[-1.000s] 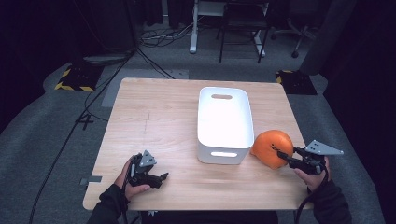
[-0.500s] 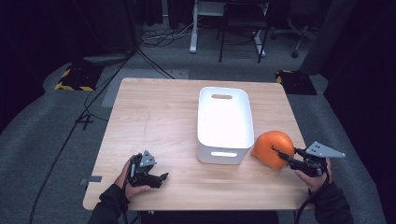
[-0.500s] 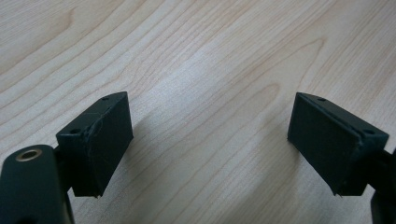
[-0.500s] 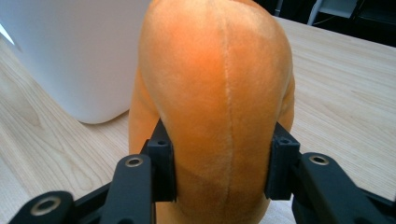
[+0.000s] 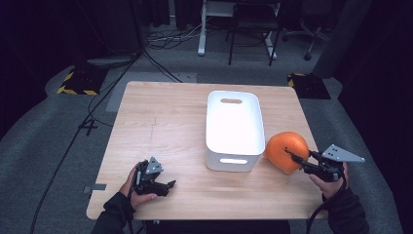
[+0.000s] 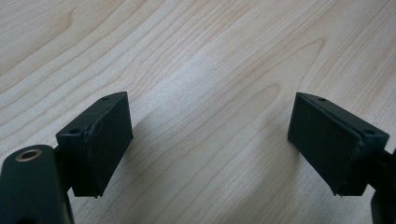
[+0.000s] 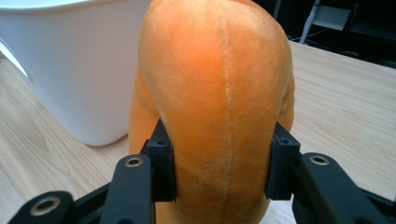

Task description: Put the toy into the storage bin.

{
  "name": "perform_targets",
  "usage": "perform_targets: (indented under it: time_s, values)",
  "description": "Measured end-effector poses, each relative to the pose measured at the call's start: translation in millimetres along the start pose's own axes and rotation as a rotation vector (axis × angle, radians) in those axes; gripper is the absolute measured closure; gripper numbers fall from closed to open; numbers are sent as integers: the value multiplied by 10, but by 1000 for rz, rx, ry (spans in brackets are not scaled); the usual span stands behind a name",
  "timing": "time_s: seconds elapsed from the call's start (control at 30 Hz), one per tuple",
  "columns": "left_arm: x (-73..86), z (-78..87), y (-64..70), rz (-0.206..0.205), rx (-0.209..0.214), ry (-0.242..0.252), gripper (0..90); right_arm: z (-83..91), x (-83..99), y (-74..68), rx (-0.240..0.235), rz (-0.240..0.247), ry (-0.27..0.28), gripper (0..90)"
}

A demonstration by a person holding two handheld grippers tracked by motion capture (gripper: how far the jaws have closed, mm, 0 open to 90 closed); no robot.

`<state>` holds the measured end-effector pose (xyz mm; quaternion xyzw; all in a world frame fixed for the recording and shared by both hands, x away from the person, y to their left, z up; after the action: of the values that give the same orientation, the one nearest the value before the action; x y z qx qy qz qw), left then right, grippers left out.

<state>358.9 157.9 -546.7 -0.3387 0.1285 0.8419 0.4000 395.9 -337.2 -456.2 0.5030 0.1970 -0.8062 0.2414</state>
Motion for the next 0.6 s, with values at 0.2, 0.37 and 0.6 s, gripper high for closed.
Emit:
perform_targets:
  time_s: [0.2, 0.37, 0.6]
  values:
    - [0, 0, -1, 0, 0, 0, 142, 17, -91, -5, -1, 6, 19, 559]
    - [0, 1, -5, -4, -3, 0, 142, 50, -179, -3, 6, 14, 39, 556]
    - [-1, 2, -6, -5, -4, 0, 142, 124, -330, 44, 28, 12, 75, 556]
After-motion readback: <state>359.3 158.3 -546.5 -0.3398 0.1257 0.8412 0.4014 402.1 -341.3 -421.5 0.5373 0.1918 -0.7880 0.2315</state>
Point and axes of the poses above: each handheld gripper's, and its own axes: z roughly backward along the jaws, x roughly out of its underside, y roughly to its right, the point moved 6 cm from there along -z, roughly forward along the jaws, and after that the axes turned 7 degrees about -z, right-handed, at the moved point
